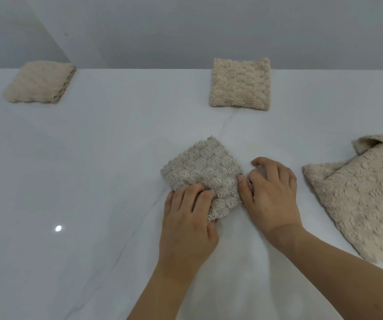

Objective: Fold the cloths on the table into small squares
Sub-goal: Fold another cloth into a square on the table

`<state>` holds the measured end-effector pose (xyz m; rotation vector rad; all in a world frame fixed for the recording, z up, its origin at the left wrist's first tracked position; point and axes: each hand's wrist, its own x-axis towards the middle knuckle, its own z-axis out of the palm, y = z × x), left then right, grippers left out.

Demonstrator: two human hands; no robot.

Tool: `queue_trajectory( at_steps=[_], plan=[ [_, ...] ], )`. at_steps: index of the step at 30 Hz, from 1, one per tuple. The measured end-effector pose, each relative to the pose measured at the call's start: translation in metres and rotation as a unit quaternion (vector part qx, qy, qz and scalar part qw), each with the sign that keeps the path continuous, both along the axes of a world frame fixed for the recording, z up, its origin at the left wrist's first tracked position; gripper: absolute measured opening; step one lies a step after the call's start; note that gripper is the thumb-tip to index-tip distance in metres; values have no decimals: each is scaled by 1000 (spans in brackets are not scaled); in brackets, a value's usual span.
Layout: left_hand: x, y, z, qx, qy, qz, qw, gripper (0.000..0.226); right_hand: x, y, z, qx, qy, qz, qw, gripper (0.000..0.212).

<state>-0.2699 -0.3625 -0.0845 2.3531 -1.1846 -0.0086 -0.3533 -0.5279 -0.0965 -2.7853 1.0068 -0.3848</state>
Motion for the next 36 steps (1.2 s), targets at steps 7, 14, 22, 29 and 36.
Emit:
queue_trajectory(
  at_steps=[7,14,22,29,36],
  plan=[
    [-1,0,2,-43,38,11,998,41,0,0,1,5,2,0,1000,42],
    [0,0,1,-4,32,56,998,45,0,0,0,-1,-2,-4,1000,39],
    [3,-2,1,-2,79,20,997,46,0,0,1,-3,3,-2,1000,39],
    [10,-2,3,-66,146,39,986,30,0,0,0,1,-5,-7,1000,39],
    [18,-6,16,58,162,-23,985,55,0,0,2,20,-20,-10,1000,34]
  ],
)
